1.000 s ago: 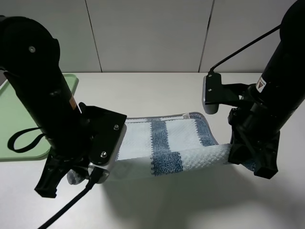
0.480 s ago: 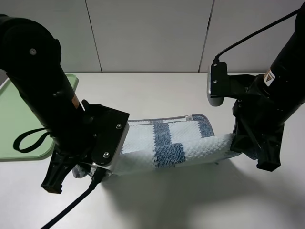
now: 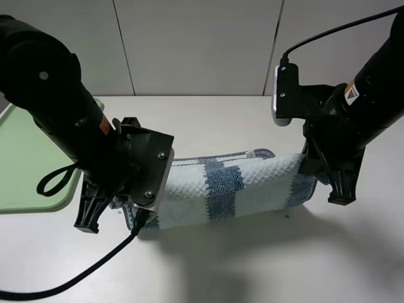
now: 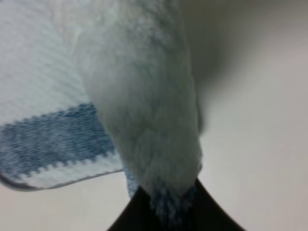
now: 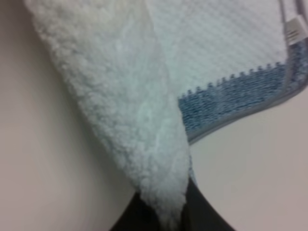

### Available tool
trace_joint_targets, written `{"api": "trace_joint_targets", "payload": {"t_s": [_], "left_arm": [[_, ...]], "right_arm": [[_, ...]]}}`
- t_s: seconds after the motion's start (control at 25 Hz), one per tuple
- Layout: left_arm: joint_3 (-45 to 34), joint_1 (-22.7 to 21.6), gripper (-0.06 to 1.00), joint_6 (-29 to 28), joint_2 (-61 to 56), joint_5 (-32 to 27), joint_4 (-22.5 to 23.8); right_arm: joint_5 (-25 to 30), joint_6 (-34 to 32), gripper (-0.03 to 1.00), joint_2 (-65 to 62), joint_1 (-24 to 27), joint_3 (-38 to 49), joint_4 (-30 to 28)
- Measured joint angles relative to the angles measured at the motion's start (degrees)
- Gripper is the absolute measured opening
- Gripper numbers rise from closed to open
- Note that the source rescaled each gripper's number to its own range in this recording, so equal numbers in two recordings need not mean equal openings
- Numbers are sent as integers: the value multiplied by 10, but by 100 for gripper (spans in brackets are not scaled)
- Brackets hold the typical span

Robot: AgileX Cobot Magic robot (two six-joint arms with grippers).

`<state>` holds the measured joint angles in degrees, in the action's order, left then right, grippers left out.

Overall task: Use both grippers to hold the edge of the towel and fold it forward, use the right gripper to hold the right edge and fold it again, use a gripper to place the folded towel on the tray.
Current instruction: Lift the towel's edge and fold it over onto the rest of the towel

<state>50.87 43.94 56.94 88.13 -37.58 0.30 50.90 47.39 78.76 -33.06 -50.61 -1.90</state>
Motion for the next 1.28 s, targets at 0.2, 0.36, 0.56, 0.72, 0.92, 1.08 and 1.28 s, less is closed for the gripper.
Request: {"api": "trace_joint_targets", "payload": {"t_s": [0.2, 0.36, 0.56, 0.72, 0.92, 1.08, 1.28], "left_arm": [[0, -1, 0, -3, 0, 32, 12], [0, -4, 0, -5, 1, 41, 13], [0, -47, 0, -5, 19, 52, 11], [0, -61, 0, -4, 44, 64, 10], [0, -61, 0, -3, 63, 87, 12], [0, -62, 0, -3, 73, 110, 12], [0, -68, 0, -3, 73, 142, 12]], "right_arm": [[-23, 0, 0, 2, 0, 0, -16], [-25, 0, 0, 23, 0, 0, -24], [-46, 0, 0, 44, 0, 0, -26], [-69, 14, 0, 46, 0, 0, -24], [-86, 22, 0, 56, 0, 0, -29], [-105, 24, 0, 78, 0, 0, -40], [-139, 24, 0, 95, 0, 0, -47]]}}
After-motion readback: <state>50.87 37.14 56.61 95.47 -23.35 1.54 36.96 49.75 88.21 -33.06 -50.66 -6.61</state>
